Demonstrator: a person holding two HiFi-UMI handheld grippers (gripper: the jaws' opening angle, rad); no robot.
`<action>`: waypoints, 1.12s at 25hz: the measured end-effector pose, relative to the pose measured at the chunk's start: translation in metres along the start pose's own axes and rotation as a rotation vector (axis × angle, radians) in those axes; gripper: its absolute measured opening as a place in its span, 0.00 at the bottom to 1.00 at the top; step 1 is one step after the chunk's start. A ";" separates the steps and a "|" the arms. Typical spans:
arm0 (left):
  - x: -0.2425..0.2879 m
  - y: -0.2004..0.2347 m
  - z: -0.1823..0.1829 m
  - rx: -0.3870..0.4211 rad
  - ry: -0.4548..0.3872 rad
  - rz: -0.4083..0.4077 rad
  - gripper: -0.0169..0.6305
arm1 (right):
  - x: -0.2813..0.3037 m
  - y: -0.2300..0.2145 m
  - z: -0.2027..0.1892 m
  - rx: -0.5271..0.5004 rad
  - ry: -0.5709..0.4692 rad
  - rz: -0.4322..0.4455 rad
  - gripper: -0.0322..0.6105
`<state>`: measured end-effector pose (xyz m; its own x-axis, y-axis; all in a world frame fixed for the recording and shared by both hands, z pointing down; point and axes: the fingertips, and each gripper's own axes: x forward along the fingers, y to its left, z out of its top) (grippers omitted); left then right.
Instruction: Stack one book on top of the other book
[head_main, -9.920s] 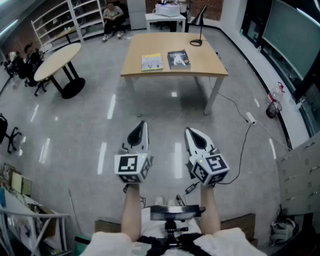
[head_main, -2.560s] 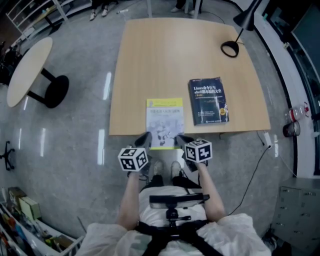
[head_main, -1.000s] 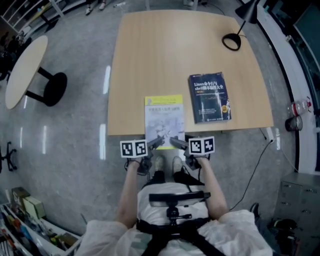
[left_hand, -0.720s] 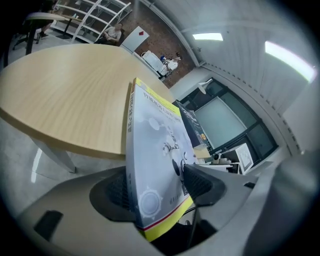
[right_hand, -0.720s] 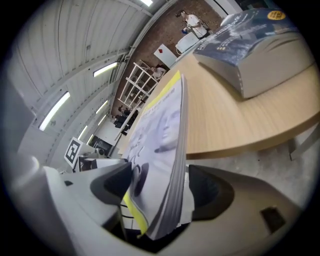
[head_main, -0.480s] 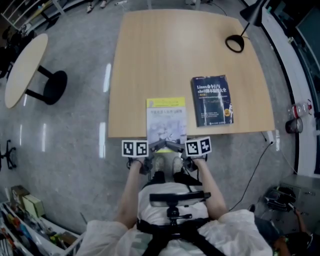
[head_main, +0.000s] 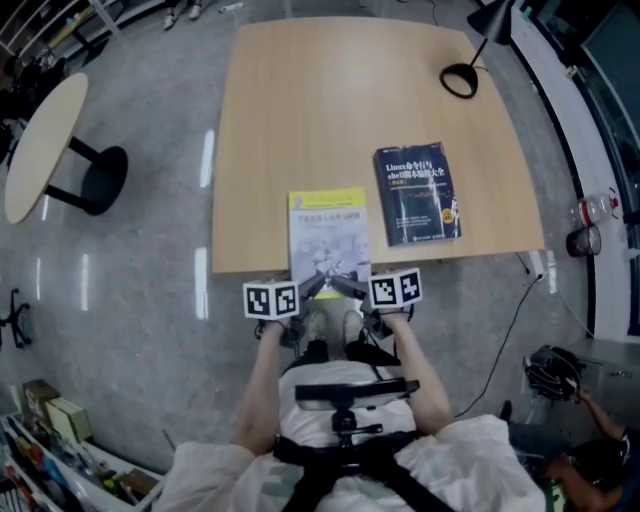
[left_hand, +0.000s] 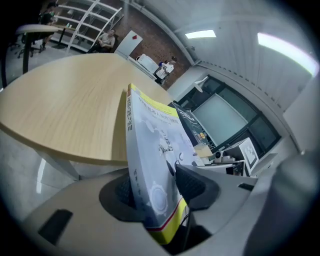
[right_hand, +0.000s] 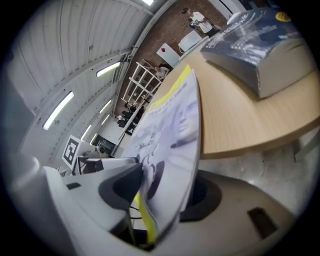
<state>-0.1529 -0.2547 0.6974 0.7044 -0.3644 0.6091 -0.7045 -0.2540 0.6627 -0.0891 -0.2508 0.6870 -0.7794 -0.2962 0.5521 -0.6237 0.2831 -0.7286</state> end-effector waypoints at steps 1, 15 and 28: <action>-0.001 -0.002 0.001 0.028 -0.005 0.008 0.33 | -0.003 0.003 0.002 -0.032 -0.009 -0.011 0.36; -0.017 -0.032 0.033 0.227 -0.086 0.054 0.26 | -0.023 0.025 0.026 -0.173 -0.099 -0.053 0.27; -0.011 -0.095 0.104 0.364 -0.201 0.020 0.26 | -0.080 0.037 0.102 -0.332 -0.225 -0.086 0.27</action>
<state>-0.1030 -0.3196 0.5827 0.6844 -0.5308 0.4997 -0.7282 -0.5318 0.4324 -0.0437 -0.3095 0.5750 -0.7142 -0.5135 0.4756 -0.6999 0.5171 -0.4927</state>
